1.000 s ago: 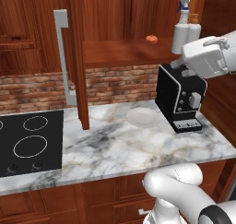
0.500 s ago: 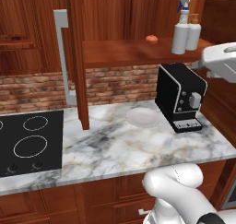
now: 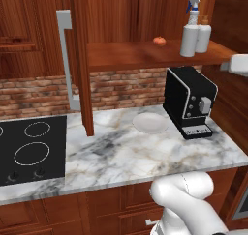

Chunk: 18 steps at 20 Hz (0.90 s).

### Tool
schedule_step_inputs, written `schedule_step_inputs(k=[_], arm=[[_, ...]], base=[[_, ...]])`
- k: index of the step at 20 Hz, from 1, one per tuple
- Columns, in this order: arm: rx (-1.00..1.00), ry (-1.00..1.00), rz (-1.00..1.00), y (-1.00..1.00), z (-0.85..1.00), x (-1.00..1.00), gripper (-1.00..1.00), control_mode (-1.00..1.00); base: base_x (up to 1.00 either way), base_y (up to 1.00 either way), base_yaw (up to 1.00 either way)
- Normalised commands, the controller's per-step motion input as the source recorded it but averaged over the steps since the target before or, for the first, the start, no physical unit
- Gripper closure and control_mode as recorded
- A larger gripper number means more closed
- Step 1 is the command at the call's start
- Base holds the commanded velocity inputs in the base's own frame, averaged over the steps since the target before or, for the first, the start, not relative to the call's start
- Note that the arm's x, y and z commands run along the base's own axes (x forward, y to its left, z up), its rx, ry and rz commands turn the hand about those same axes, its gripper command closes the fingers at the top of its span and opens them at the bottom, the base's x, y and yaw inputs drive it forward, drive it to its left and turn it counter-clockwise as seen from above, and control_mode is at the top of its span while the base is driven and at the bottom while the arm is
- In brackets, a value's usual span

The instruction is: Pick the spray and soap dispenser from the cabinet and place them on the counter.

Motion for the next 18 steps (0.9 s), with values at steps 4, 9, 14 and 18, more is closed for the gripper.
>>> schedule_step_inputs(k=[4, 9, 14, 18], arm=[[-0.12, -0.22, -0.08, -0.04, 0.2, 0.0, -1.0, -1.0], [-0.13, -0.22, -0.08, -0.08, 0.18, 0.0, -1.0, -1.0], [-0.08, -0.2, -0.05, -0.21, 0.03, 0.0, -1.0, -1.0], [-0.03, -0.15, -0.02, -0.07, 0.0, 0.01, -1.0, -1.0]], base=[[0.0, 0.0, 0.0], [0.0, 0.0, 0.0], [0.0, 0.0, 0.0], [0.0, 0.0, 0.0]])
